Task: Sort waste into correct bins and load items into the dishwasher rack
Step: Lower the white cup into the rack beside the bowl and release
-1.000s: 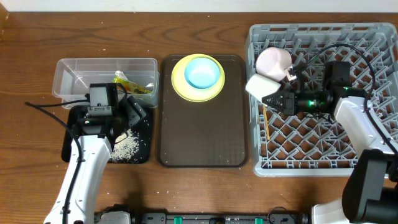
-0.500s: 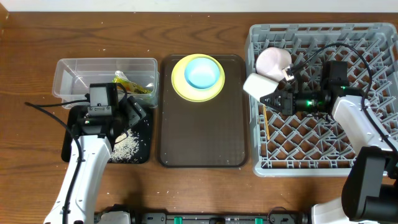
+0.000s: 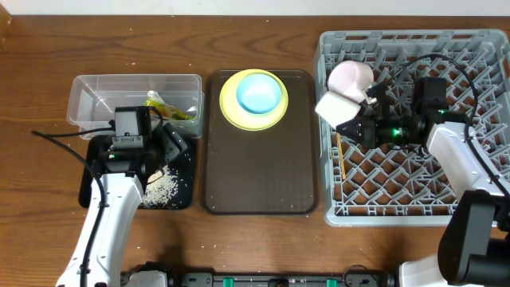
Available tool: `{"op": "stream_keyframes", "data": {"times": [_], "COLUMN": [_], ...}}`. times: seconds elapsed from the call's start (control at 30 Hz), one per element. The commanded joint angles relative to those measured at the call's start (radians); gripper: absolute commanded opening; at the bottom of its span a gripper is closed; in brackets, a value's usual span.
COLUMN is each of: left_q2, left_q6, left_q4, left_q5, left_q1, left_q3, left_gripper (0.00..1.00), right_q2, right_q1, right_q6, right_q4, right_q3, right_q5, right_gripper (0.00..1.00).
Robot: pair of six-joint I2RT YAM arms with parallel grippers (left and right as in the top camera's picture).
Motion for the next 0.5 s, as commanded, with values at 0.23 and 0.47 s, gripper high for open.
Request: {"op": "stream_keyframes", "data": {"times": [0.23,0.47], "left_q2": [-0.006,-0.006], "left_q6": [-0.005,-0.005], "left_q4": [-0.002,-0.002], "left_q5": [-0.012,-0.012], "left_q1": [0.003,0.003], "left_q3": [-0.005,-0.005], "left_gripper": [0.87,0.87], "right_q2": [0.046,0.042], "right_q1": [0.026,0.026], "right_q6": [0.016,0.016], "right_q4": [-0.053,-0.127], "right_q3": [-0.037,-0.037], "right_q5": [0.259,0.332], "right_gripper": [0.02,0.01]}}
